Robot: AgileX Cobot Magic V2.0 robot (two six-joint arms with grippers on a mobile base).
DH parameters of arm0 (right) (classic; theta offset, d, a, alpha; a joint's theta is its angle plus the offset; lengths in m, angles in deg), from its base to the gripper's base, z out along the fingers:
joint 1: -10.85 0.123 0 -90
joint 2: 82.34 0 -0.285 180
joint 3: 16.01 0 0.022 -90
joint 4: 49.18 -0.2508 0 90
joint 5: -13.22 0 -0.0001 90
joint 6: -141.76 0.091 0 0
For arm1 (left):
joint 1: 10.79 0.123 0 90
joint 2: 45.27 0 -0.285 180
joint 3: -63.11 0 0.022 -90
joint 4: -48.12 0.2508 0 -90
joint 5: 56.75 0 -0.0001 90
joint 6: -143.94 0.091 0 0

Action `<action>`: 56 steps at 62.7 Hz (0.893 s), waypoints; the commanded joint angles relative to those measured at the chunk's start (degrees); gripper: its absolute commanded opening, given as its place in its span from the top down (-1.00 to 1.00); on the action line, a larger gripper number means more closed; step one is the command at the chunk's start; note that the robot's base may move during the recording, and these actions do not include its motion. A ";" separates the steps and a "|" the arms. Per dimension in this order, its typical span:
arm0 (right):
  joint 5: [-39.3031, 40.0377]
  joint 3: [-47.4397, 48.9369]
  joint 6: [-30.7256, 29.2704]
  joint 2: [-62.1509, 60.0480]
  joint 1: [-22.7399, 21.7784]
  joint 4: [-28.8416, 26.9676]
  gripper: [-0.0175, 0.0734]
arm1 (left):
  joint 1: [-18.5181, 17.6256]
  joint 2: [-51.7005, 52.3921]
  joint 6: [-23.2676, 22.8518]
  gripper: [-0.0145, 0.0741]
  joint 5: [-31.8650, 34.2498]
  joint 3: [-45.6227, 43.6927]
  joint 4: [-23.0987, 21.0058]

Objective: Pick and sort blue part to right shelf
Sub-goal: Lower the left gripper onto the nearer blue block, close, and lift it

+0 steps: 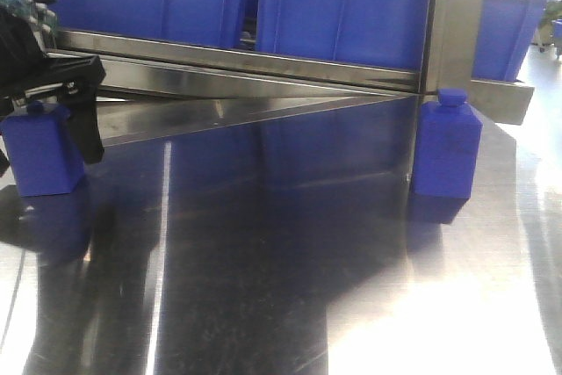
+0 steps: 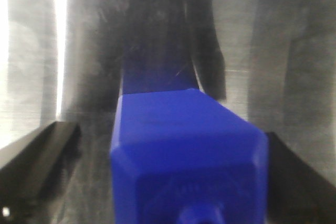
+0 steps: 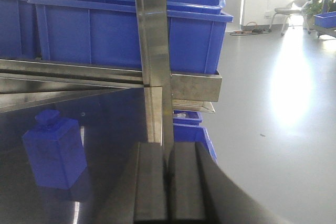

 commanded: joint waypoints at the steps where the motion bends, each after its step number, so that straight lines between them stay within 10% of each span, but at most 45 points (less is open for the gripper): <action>1: 4.98 1.30 -0.26 -1.16 -0.31 0.00 0.43 | -0.30 2.42 -0.79 -0.61 0.89 -1.92 -1.79; 15: 4.98 1.30 -0.26 -1.16 -0.31 0.00 0.43 | -0.30 2.42 -0.79 -0.15 0.60 -2.92 -2.60; 37: 4.98 1.30 -0.26 -1.16 -0.31 0.00 0.43 | -0.30 2.94 0.69 -0.15 -9.33 -10.76 -2.29; 56: 5.04 1.30 -0.26 -1.16 -0.31 0.00 0.43 | -3.79 17.58 7.57 -0.15 -4.81 -3.91 3.54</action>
